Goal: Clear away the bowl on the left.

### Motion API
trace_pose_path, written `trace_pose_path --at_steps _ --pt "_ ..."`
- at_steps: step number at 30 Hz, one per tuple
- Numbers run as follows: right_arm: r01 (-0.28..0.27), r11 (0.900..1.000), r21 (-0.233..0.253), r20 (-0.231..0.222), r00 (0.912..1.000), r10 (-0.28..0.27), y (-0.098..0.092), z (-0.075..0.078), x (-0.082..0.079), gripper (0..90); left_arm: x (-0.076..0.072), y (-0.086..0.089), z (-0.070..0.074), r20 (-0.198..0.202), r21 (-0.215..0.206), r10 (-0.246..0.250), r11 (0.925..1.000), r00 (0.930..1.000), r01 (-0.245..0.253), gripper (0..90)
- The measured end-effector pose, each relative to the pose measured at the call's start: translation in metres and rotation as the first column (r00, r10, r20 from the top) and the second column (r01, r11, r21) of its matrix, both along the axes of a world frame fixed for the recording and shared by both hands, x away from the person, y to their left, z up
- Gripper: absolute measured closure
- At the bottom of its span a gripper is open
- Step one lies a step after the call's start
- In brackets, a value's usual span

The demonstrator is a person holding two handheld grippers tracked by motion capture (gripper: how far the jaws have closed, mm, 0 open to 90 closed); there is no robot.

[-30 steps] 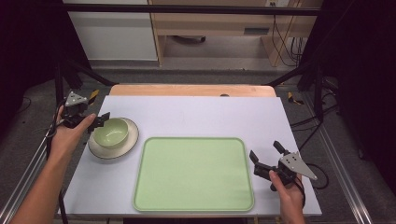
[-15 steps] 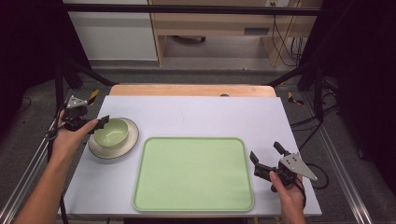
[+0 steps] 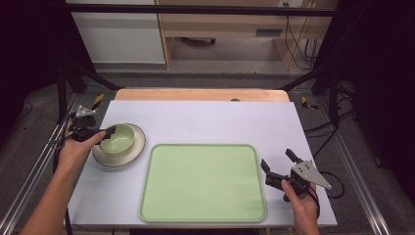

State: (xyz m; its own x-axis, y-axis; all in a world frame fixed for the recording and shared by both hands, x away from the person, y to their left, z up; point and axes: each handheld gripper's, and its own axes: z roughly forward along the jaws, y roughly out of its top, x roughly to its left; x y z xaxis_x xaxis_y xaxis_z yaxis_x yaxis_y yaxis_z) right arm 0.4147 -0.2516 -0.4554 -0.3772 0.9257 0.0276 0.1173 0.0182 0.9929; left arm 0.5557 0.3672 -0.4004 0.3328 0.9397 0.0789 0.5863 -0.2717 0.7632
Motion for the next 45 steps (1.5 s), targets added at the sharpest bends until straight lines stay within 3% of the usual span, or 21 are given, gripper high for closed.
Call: trace_pose_path --at_steps 4,5,9,17,23,27,34,39,45 --pt "-0.004 1.0 -0.003 0.004 1.0 0.004 0.0 0.0 0.0 4.4 0.001 -0.003 -0.003 -0.032 0.012 -0.003 0.9999 0.9995 0.003 25.3" --pt "-0.004 1.0 -0.006 0.0 1.0 0.004 0.001 0.0 0.0 4.4 0.002 -0.003 -0.005 -0.067 0.024 0.012 0.9997 0.9977 -0.01 27.7" --pt "-0.006 1.0 -0.004 -0.001 1.0 0.006 0.001 0.0 0.0 4.4 0.003 -0.003 -0.009 -0.106 0.042 0.012 0.9991 0.9943 -0.008 33.4" --pt "-0.005 1.0 -0.004 -0.001 1.0 0.005 0.0 -0.001 0.001 4.4 0.003 0.003 -0.016 -0.156 0.038 0.041 0.9987 0.987 -0.035 42.5" --pt "-0.004 1.0 -0.001 -0.007 1.0 0.004 0.0 -0.001 0.001 4.4 0.005 0.008 -0.018 -0.183 0.007 0.059 0.9982 0.9814 -0.059 50.5" --pt "-0.001 1.0 -0.002 -0.013 0.9999 0.001 0.0 -0.001 0.001 4.4 0.006 0.009 -0.021 -0.205 0.015 0.07 0.9975 0.9763 -0.069 55.7" --pt "-0.002 1.0 -0.002 -0.011 0.9999 0.002 0.0 -0.002 0.0 4.4 0.008 0.009 -0.022 -0.225 0.009 0.091 0.9958 0.9701 -0.092 59.9" --pt "-0.002 1.0 -0.001 -0.012 0.9999 0.002 -0.001 -0.002 0.0 4.4 0.009 0.01 -0.024 -0.26 0.005 0.103 0.9944 0.9599 -0.106 63.6" --pt "-0.003 1.0 0.0 -0.014 0.9999 0.003 -0.001 -0.002 0.0 4.4 0.01 0.01 -0.025 -0.278 -0.018 0.114 0.9922 0.9539 -0.124 67.4"
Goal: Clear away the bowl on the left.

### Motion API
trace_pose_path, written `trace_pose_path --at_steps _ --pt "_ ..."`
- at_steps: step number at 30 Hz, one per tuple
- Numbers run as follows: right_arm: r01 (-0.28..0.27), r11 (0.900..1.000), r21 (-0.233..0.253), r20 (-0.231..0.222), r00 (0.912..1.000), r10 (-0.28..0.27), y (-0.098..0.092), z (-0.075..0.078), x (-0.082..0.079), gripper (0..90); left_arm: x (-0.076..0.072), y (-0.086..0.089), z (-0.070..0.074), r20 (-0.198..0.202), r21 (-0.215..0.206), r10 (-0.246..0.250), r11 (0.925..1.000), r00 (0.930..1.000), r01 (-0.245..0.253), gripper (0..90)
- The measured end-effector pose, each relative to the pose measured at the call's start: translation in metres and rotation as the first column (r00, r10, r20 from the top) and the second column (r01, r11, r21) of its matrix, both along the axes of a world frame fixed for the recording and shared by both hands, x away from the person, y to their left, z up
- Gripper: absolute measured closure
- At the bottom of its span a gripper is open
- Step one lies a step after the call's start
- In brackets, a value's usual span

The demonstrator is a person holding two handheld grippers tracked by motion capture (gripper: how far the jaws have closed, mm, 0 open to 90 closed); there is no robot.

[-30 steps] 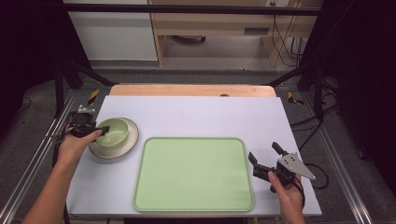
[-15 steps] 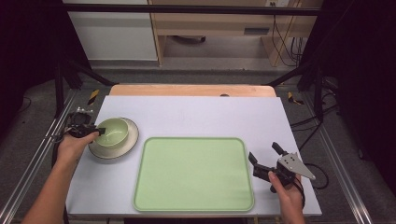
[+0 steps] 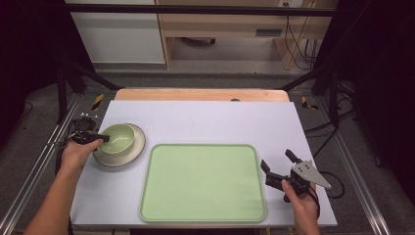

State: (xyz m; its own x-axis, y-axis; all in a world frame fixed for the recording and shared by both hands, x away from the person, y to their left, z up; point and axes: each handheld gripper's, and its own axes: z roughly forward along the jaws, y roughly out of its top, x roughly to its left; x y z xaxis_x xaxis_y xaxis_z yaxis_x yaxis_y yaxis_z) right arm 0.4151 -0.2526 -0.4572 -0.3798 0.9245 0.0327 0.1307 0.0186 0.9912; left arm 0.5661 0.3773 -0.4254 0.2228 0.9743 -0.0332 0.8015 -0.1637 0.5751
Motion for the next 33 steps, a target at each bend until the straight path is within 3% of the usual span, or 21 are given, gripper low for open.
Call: trace_pose_path --at_steps 15,21,22,29,33 --pt "-0.006 1.0 -0.003 -0.003 1.0 0.006 0.001 -0.001 0.001 4.4 0.001 0.002 -0.001 -0.059 -0.069 0.013 0.9974 0.9982 -0.018 82.0" --pt "-0.009 1.0 -0.004 -0.012 0.9999 0.009 0.003 -0.002 0.003 4.4 0.0 0.003 0.002 -0.066 -0.116 0.034 0.9924 0.9972 -0.041 83.8" --pt "-0.01 1.0 -0.003 -0.012 0.9999 0.009 0.003 -0.003 0.003 4.4 0.0 0.003 0.004 -0.056 -0.143 0.04 0.9886 0.9976 -0.048 84.1" --pt "-0.012 1.0 0.0 -0.011 0.9999 0.012 0.003 -0.003 0.004 4.4 -0.001 -0.002 0.011 -0.053 -0.101 0.069 0.9921 0.9962 -0.074 84.1" --pt "-0.011 1.0 0.005 -0.013 0.9999 0.011 0.003 -0.003 0.004 4.4 -0.003 -0.001 0.015 -0.04 -0.129 0.072 0.9887 0.9966 -0.077 84.1"
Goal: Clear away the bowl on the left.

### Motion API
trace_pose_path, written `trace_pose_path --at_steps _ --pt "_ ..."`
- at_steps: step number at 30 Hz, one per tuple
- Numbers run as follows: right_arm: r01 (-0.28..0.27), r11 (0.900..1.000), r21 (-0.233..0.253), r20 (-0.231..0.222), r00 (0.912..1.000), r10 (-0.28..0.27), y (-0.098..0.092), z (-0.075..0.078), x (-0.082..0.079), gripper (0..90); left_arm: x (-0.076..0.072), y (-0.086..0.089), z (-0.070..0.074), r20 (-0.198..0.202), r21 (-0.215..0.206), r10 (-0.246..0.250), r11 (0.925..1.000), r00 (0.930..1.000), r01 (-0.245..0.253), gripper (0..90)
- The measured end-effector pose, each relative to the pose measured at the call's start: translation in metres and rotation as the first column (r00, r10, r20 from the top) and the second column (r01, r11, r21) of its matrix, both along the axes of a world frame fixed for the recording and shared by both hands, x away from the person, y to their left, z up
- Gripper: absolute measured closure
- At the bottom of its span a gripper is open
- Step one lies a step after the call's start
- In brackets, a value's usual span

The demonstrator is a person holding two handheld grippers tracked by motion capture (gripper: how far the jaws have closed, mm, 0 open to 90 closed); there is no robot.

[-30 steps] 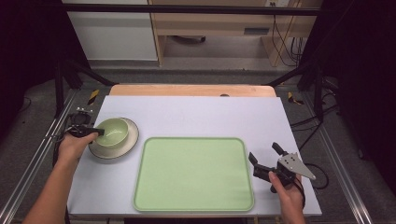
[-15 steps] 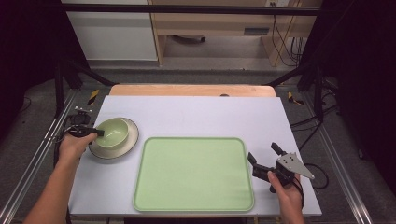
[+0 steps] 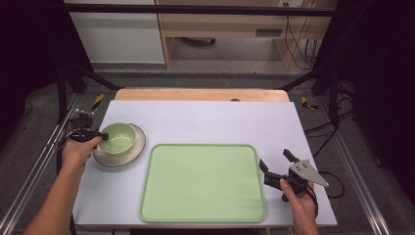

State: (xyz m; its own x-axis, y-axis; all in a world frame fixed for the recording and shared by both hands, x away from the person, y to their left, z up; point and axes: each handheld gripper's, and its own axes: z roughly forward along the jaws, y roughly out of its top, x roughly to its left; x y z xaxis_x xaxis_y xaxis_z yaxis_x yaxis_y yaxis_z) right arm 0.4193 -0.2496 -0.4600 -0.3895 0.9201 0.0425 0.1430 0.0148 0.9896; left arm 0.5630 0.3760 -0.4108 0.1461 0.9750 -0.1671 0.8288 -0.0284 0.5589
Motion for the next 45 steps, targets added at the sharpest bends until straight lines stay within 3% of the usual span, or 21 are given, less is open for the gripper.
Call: trace_pose_path --at_steps 6,11,20,28,35,45 --pt "-0.005 1.0 0.001 -0.002 1.0 0.005 0.001 0.0 0.001 4.4 -0.001 -0.002 0.009 0.026 -0.013 -0.011 0.9998 0.9996 0.011 84.1" --pt "-0.005 1.0 -0.002 -0.002 1.0 0.005 0.002 0.0 0.001 4.4 -0.004 -0.005 0.015 0.046 -0.051 -0.023 0.9984 0.9987 0.025 84.1" --pt "-0.007 1.0 -0.005 -0.001 1.0 0.007 0.001 -0.001 0.002 4.4 -0.005 -0.016 0.026 0.078 -0.068 -0.063 0.9954 0.995 0.068 84.1" --pt "0.005 1.0 0.004 -0.001 1.0 -0.005 -0.002 0.0 0.001 4.4 -0.001 -0.033 0.035 0.114 -0.088 -0.115 0.9882 0.9867 0.126 84.1" --pt "0.015 1.0 0.026 -0.003 0.9999 -0.015 -0.002 -0.001 0.006 4.4 0.002 -0.043 0.039 0.124 -0.094 -0.149 0.9825 0.9811 0.161 84.1" --pt "0.006 0.999 0.033 0.0 1.0 -0.006 0.001 -0.001 0.005 4.4 -0.008 -0.062 0.051 0.154 -0.103 -0.196 0.9717 0.9685 0.213 84.1"
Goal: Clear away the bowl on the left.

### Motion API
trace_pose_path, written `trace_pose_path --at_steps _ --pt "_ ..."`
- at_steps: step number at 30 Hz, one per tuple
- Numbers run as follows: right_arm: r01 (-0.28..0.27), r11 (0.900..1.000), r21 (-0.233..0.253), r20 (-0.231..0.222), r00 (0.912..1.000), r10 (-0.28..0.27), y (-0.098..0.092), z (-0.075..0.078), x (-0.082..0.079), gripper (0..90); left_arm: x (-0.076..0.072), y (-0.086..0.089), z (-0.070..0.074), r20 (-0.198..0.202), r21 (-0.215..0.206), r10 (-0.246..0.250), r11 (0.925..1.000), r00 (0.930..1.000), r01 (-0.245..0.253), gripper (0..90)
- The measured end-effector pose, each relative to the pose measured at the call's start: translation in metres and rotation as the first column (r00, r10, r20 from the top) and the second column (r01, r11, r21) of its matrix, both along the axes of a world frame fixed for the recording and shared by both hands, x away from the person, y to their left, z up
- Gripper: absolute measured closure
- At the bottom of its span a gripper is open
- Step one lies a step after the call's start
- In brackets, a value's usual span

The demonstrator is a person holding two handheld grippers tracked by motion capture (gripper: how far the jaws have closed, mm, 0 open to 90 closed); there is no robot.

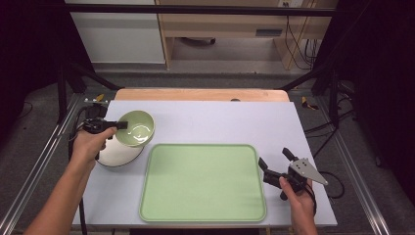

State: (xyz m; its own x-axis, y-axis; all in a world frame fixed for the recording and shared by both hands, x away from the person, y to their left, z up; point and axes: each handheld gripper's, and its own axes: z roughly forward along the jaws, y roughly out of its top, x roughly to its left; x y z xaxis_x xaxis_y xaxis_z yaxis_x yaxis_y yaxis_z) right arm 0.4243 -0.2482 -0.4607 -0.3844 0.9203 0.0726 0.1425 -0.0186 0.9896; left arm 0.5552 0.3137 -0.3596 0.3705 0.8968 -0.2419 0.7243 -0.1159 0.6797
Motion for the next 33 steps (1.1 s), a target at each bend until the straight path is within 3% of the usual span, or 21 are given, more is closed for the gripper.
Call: trace_pose_path --at_steps 12,17,22,33 --pt "0.009 1.0 0.028 0.003 1.0 -0.009 -0.006 0.001 -0.002 4.4 -0.007 -0.033 0.01 0.023 -0.016 -0.069 0.9974 0.9973 0.07 84.2" --pt "0.015 0.999 0.041 0.01 0.9998 -0.015 -0.011 0.001 -0.003 4.4 -0.007 -0.052 0.007 -0.001 -0.029 -0.107 0.9938 0.9942 0.107 84.2" --pt "0.002 1.0 0.003 0.016 0.9999 -0.002 -0.005 0.003 -0.006 4.3 -0.01 -0.07 0.006 -0.015 -0.016 -0.154 0.9879 0.9879 0.154 84.2" --pt "0.008 1.0 -0.011 0.017 0.9998 -0.008 -0.003 0.004 -0.007 4.0 -0.019 -0.091 0.003 -0.009 -0.027 -0.208 0.9778 0.9781 0.208 84.2"
